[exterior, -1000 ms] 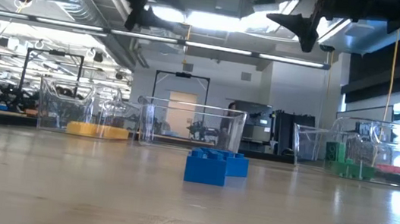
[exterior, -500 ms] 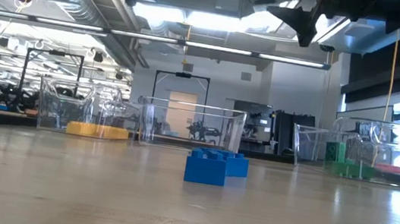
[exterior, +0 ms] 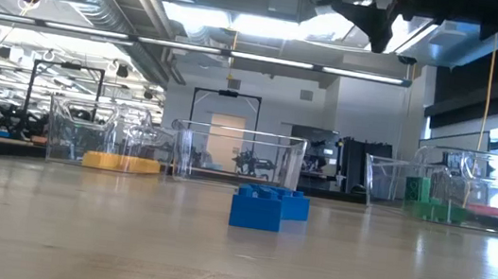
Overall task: Sort & place blocks by color
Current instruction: Put the bottom right blue game piece into the center transparent bin
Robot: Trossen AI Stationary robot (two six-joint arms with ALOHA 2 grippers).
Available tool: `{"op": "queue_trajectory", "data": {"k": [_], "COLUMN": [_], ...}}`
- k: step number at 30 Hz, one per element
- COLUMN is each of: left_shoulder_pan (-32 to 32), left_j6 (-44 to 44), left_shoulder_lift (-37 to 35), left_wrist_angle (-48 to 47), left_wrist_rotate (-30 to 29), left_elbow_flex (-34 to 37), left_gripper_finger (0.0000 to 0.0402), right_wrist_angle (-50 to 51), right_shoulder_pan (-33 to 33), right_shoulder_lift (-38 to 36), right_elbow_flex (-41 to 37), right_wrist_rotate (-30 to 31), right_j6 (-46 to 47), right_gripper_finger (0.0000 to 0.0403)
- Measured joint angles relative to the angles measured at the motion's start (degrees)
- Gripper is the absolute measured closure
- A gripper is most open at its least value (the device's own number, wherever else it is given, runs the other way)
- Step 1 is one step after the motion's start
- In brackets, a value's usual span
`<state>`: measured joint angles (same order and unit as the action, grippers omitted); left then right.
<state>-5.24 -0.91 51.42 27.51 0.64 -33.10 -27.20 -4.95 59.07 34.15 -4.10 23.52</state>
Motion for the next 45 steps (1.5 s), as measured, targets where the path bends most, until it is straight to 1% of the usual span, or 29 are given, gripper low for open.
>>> {"op": "queue_trajectory", "data": {"k": [7, 10, 11, 13, 15, 17, 19, 20, 22, 24, 26, 27, 29, 32, 34, 36, 40, 43, 45], "left_shoulder_pan": [-0.02, -0.02, -0.04, -0.04, -0.04, -0.04, -0.04, -0.04, -0.04, -0.04, -0.04, -0.04, -0.04, -0.04, -0.04, -0.04, -0.04, -0.04, -0.04], "left_j6": [-0.40, -2.00, -2.60, -3.51, -4.48, -4.79, -4.86, -4.90, -4.90, -4.92, -5.11, -5.51, -6.34, -6.43, -6.43, -6.43, -6.45, -6.45, -6.45], "left_shoulder_lift": [0.00, 0.00, 0.00, 0.00, 0.00, 0.00, 0.01, 0.02, 0.02, 0.02, 0.02, 0.02, 0.04, 0.04, -0.12, -0.14, -0.14, -0.15, -0.16], "left_wrist_angle": [0.00, 0.00, 0.00, 0.00, 0.00, 0.00, 0.00, 0.00, 0.00, 0.00, 0.01, 0.02, 0.18, 0.34, 0.38, 0.53, 0.48, 0.48, 0.47], "left_wrist_rotate": [-0.12, -2.00, -2.82, -4.15, -5.34, -5.66, -5.66, -5.66, -5.66, -5.68, -5.68, -5.68, -5.68, -5.68, -5.68, -5.68, -5.68, -5.68, -5.68], "left_elbow_flex": [0.00, 0.00, 0.00, 0.02, 0.02, 0.02, 0.02, 0.02, 0.04, 0.04, 0.04, 0.04, 0.04, 0.04, 0.04, 0.04, 0.04, 0.04, 0.04], "left_gripper_finger": [0.0141, 0.0141, 0.0141, 0.0141, 0.0141, 0.0141, 0.0141, 0.0141, 0.0141, 0.0141, 0.0141, 0.0141, 0.0141, 0.0141, 0.0141, 0.0141, 0.0141, 0.0141, 0.0141], "right_wrist_angle": [0.00, 0.00, 0.02, 0.12, 3.27, 11.24, 22.95, 29.88, 44.77, 58.66, 70.98, 75.76, 81.28, 82.82, 80.08, 77.22, 75.11, 75.75, 74.44], "right_shoulder_pan": [0.00, 0.00, 0.00, -0.04, -0.09, 0.39, 2.47, 3.83, 7.13, 11.54, 16.97, 19.70, 24.97, 32.40, 36.90, 40.61, 45.35, 46.86, 47.44], "right_shoulder_lift": [0.00, 0.00, 0.00, 0.00, 0.00, 0.00, 0.02, 0.08, 0.35, 0.93, 1.45, 1.75, 1.98, 2.45, 2.52, 3.45, 7.31, 11.41, 14.06], "right_elbow_flex": [0.00, 0.00, 0.00, 0.00, 0.75, 2.98, 6.36, 8.20, 11.81, 14.95, 16.16, 16.15, 15.28, 12.02, 9.69, 7.85, 6.03, 5.79, 5.79], "right_wrist_rotate": [-0.02, -0.02, -0.02, -0.15, -3.47, -9.50, -14.06, -15.23, -16.30, -16.11, -14.92, -14.24, -13.37, -11.92, -10.51, -8.85, -7.75, -8.31, -8.84], "right_j6": [-0.01, 0.07, 1.04, 6.40, 12.68, 15.77, 17.03, 17.31, 17.63, 19.36, 25.01, 28.72, 36.03, 46.55, 52.32, 55.54, 57.41, 57.29, 57.45], "right_gripper_finger": [0.0059, 0.0059, 0.0059, 0.0059, 0.0059, 0.0059, 0.0059, 0.0059, 0.0059, 0.0059, 0.0059, 0.0059, 0.0059, 0.0059, 0.0059, 0.0059, 0.0059, 0.0059, 0.0059]}}
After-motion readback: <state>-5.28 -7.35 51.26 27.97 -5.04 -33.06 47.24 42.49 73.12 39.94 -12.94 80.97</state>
